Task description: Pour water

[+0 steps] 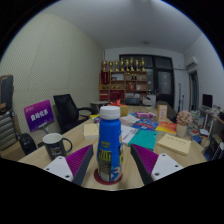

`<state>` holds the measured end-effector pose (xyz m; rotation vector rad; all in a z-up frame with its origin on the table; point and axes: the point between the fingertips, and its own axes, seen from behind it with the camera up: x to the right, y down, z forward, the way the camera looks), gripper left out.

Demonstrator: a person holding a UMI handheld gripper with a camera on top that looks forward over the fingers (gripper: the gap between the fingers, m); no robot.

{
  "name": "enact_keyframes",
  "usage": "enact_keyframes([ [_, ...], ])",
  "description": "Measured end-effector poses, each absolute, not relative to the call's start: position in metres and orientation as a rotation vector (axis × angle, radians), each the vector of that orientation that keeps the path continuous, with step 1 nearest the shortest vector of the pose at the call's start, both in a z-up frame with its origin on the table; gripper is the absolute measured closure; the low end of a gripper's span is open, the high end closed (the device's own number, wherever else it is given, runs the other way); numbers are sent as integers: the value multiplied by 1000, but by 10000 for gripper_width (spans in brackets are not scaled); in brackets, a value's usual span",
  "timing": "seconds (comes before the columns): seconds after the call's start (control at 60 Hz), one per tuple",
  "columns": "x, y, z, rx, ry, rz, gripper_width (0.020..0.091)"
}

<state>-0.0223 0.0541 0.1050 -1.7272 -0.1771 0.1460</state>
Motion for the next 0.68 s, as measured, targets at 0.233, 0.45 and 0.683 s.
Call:
enact_keyframes([
  [0.233,8,-56,132,-1732,-147,61,265],
  [0.45,-7,-175,153,-1751,-184,108,267],
  [0.683,-20,-251,169,-1717,-201,110,266],
])
